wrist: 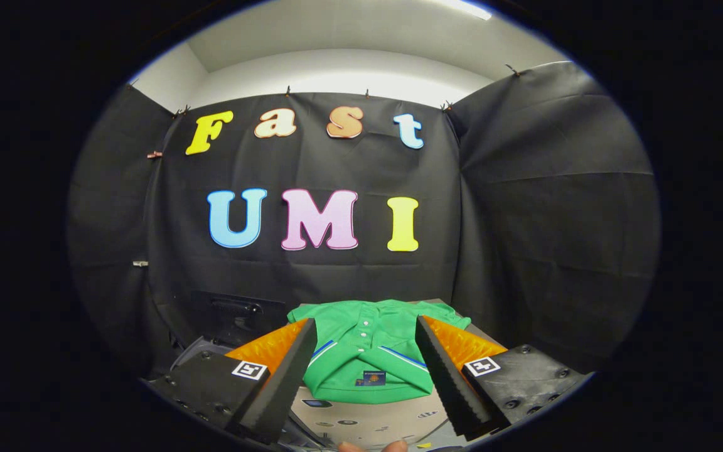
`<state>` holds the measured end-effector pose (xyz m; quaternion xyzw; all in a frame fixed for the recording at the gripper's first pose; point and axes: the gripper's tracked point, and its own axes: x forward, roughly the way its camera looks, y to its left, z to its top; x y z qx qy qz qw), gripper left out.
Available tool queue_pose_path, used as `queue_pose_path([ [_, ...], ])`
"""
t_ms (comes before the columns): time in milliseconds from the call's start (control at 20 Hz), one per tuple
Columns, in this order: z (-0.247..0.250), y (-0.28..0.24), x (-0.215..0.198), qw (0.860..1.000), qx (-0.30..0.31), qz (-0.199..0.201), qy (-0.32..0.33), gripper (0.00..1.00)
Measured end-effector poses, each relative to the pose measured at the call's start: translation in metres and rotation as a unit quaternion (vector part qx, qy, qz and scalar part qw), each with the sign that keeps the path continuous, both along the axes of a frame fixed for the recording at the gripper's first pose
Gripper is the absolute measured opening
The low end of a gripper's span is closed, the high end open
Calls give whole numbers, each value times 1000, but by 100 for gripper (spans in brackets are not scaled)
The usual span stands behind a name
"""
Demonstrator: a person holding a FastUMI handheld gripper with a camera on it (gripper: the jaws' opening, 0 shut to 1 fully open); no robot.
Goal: Put the clothes into the washing machine and then close the washing machine lid.
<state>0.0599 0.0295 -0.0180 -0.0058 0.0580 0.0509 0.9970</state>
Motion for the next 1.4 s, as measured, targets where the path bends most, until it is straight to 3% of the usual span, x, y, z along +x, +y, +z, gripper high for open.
queue_pose_path([
  [350,-24,18,81,995,4,23,96,98],
  [650,-74,8,159,983,-39,7,180,99],
  [950,-137,10,182,962,-41,-4,271,97],
  [1050,-159,13,180,946,-38,0,322,98],
  [1100,-156,13,189,952,-32,3,304,99],
  [1150,-159,15,187,947,-38,4,318,84],
  [1350,-157,23,186,953,-40,11,299,28],
  [1400,-156,24,191,954,-47,15,295,24],
])
